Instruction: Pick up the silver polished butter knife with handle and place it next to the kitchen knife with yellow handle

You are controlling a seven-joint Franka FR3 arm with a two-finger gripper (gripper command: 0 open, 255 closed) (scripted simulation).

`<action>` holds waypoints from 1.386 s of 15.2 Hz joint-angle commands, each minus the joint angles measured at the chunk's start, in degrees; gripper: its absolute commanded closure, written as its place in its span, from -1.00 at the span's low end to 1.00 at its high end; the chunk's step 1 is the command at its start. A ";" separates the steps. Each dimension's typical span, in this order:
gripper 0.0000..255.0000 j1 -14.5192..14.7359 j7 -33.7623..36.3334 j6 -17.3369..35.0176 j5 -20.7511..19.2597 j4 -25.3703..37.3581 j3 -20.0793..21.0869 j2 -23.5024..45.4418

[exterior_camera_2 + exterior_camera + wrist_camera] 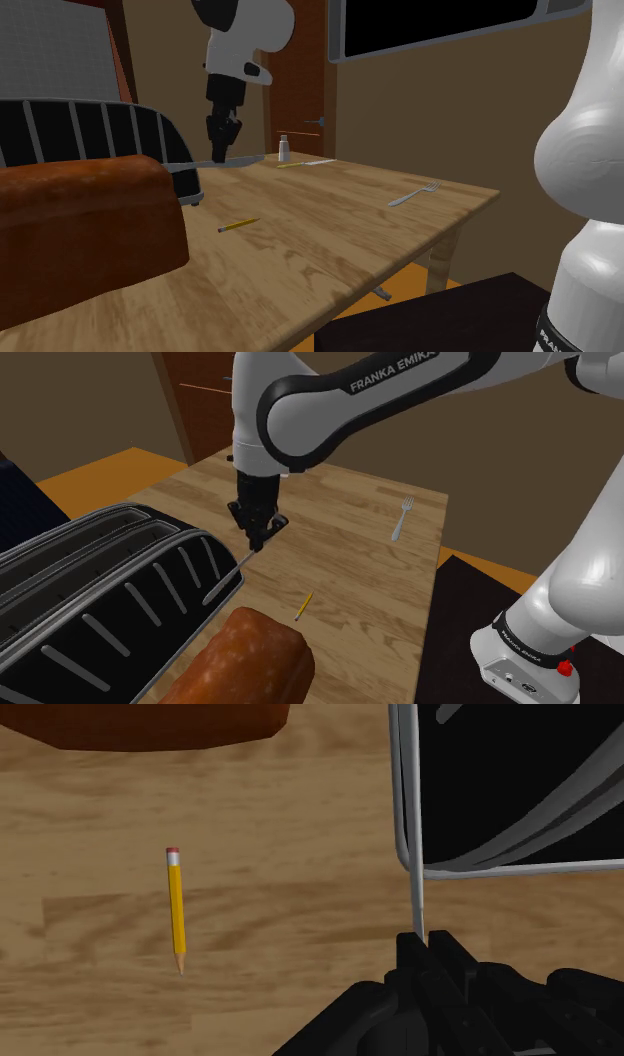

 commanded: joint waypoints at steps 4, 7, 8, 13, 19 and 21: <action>1.00 -2.29 -3.65 -2.68 0.24 2.44 -1.41 0.35; 1.00 -4.30 -7.00 -4.09 -0.07 4.34 -2.86 1.54; 1.00 -4.93 -8.05 -4.60 -0.25 5.12 -3.35 2.05; 1.00 -7.71 -12.87 -7.44 -1.56 10.10 -5.73 5.41; 1.00 -10.21 -17.86 -11.75 -3.80 18.75 -8.41 11.18; 1.00 -10.78 -19.38 -13.49 -4.65 22.41 -9.28 13.54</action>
